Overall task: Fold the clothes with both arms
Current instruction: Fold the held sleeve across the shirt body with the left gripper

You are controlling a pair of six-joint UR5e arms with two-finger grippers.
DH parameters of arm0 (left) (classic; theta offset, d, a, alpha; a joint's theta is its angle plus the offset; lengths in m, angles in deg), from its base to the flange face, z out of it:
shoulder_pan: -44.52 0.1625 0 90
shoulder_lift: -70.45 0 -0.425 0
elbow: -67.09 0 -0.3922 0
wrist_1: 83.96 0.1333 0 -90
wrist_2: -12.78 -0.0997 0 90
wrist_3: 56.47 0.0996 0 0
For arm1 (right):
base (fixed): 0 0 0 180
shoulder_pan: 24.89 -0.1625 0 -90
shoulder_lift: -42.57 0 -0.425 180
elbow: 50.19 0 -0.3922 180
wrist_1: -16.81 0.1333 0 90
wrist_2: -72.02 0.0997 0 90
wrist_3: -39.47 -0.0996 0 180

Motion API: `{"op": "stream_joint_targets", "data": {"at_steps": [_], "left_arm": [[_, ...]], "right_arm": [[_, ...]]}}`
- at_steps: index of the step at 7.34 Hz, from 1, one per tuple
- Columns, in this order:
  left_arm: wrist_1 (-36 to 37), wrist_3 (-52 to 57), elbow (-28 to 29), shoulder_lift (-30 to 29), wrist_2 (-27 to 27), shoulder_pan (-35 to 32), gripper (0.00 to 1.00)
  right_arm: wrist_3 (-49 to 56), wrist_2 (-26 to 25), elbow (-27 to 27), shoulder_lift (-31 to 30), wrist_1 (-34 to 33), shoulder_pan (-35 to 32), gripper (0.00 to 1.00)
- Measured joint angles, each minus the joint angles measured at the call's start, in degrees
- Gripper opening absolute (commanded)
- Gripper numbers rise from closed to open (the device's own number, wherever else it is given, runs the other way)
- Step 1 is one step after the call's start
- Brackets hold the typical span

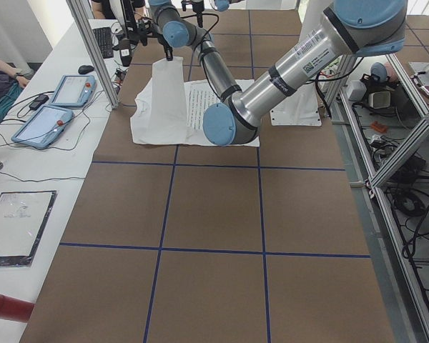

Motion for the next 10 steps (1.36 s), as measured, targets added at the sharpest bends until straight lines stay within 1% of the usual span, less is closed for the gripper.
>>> {"op": "stream_joint_targets", "data": {"at_steps": [2,5,8,10], "left_arm": [[-5.2,-4.1,4.0,-2.0,-0.1,1.9,0.0],[-12.3,-9.6,11.8,-5.7,-1.3,5.7,0.0],[-18.9,-13.3,17.5,-7.0,-6.3,10.3,0.0],[-23.4,-15.0,21.2,-7.8,-11.1,14.3,0.0]], "right_arm": [[0.0,0.0,0.6,0.1,0.0,0.0,1.0],[0.0,0.0,2.1,0.4,0.1,0.0,1.0],[0.0,0.1,4.2,0.5,1.9,0.0,1.0],[0.0,0.1,6.3,0.6,4.1,0.1,1.0]]}}
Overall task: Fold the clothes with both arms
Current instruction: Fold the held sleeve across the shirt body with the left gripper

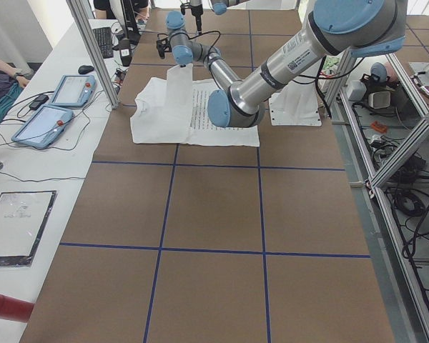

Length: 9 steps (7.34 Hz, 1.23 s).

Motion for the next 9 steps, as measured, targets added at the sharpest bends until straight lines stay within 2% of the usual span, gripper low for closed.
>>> {"op": "stream_joint_targets", "data": {"at_steps": [1,2,4,5,7,9], "left_arm": [[-1.3,-0.2,1.1,-0.3,-2.5,2.0,0.87],[-1.9,-0.3,2.1,-0.9,-5.6,3.9,1.0],[-3.1,-1.0,4.6,-2.5,-12.4,7.4,1.0],[-3.4,-1.5,5.1,-2.9,-13.9,8.0,1.0],[-3.4,-0.1,5.0,-2.4,-14.6,8.2,1.0],[-2.6,2.6,1.7,1.3,-14.0,7.9,1.0]], "right_arm": [[0.0,0.0,1.0,0.0,1.0,0.0,1.0],[0.0,0.1,1.6,0.0,1.6,0.0,1.0],[-0.2,0.1,1.9,0.1,1.9,0.0,1.0],[-0.4,0.1,1.9,0.1,1.9,0.0,1.0],[-0.9,0.3,1.5,0.2,3.1,0.1,1.0],[-5.3,0.5,0.5,0.0,7.6,1.1,1.0]]}}
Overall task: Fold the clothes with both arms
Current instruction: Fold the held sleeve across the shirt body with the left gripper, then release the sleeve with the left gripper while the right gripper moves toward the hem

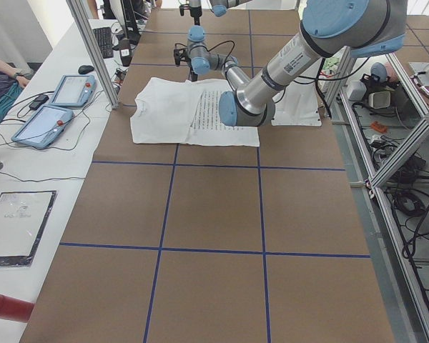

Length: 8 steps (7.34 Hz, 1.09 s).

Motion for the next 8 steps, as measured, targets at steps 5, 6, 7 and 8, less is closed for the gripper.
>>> {"op": "stream_joint_targets", "data": {"at_steps": [5,6,7,8], "left_arm": [[16.9,13.7,-30.1,22.5,2.7,-1.7,1.0],[20.2,16.4,-35.9,26.8,2.7,-1.8,1.0],[23.1,18.5,-40.5,30.1,2.7,-2.0,1.0],[24.6,19.7,-44.2,33.1,2.6,-2.1,1.0]], "right_arm": [[-19.4,-4.6,-13.7,-4.9,5.2,11.6,1.0],[-25.0,-7.7,-17.6,-6.1,5.1,15.8,1.0],[-31.1,-11.7,-21.2,-7.0,4.9,21.0,1.0],[-36.4,-15.5,-23.7,-7.6,4.7,26.3,1.0]]}}
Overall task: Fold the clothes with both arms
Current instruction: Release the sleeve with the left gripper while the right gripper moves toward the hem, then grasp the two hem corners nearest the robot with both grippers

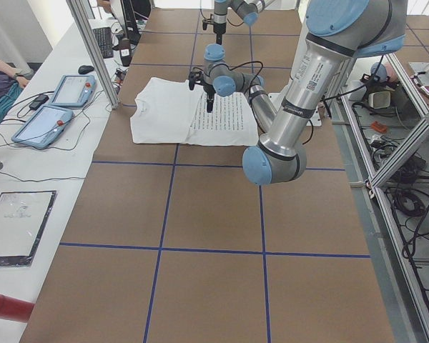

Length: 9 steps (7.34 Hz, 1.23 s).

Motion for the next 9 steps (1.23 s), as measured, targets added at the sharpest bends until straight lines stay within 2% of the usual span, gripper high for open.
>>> {"op": "stream_joint_targets", "data": {"at_steps": [2,4,7,9], "left_arm": [[0.8,0.8,-5.2,4.5,-0.3,0.0,1.0],[0.9,0.9,-8.1,6.9,-0.5,0.1,1.0],[1.0,0.8,-9.1,7.8,-1.2,0.2,1.0],[1.0,0.8,-9.2,7.8,-1.4,0.2,1.0]], "right_arm": [[-8.5,-8.2,-2.0,0.0,-0.1,11.1,1.0],[-12.1,-12.3,-2.2,0.2,-1.1,18.6,0.98],[-13.0,-12.8,-1.6,1.5,-2.4,23.1,0.88],[-13.1,-12.8,-0.6,2.4,-2.7,25.1,0.76]]}}
